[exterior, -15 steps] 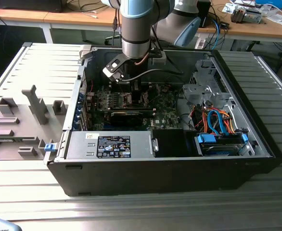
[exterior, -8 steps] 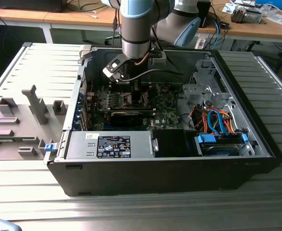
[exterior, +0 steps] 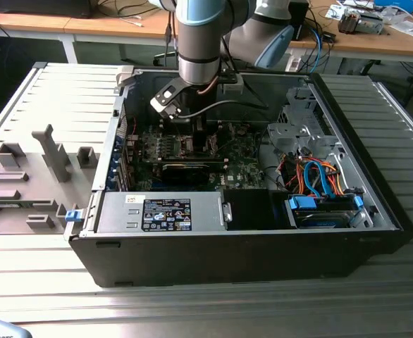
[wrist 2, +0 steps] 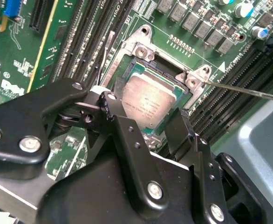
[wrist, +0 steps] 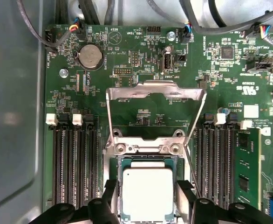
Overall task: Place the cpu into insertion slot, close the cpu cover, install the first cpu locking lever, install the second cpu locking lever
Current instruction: 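Place the cpu into insertion slot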
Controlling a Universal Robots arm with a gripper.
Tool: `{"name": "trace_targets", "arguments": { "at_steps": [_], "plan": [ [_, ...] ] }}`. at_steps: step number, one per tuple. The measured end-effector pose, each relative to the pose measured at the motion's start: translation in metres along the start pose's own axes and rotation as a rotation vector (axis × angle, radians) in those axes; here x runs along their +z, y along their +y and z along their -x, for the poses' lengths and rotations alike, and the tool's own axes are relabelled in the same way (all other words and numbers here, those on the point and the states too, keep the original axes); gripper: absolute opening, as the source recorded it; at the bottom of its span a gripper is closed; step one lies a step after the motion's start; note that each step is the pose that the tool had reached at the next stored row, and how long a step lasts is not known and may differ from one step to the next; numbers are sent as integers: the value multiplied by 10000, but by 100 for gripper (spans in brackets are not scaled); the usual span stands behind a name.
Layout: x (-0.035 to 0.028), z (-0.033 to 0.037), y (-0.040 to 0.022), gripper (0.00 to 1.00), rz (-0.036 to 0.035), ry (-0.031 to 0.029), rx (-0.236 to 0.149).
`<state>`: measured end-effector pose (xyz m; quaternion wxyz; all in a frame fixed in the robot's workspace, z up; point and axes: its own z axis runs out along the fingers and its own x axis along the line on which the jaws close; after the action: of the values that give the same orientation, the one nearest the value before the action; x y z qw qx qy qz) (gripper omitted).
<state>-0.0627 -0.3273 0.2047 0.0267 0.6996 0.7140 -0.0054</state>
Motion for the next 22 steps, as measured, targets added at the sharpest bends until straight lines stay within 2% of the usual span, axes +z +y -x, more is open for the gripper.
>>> {"name": "trace_targets", "arguments": {
  "at_steps": [4,7,8,11,13,15,18,22],
  "plan": [
    [-84,-1,8,60,-10,-3,-1],
    [-107,1,9,41,-11,-15,-17],
    [-114,1,10,41,-11,-18,-24],
    [-131,1,11,23,-15,-22,-55],
    [-155,1,12,23,-15,-22,-100],
    [-217,3,14,11,-11,-22,-150],
    [-438,13,20,11,-7,-19,-230],
    [-631,21,26,11,-7,-19,-242]
  ]
}}
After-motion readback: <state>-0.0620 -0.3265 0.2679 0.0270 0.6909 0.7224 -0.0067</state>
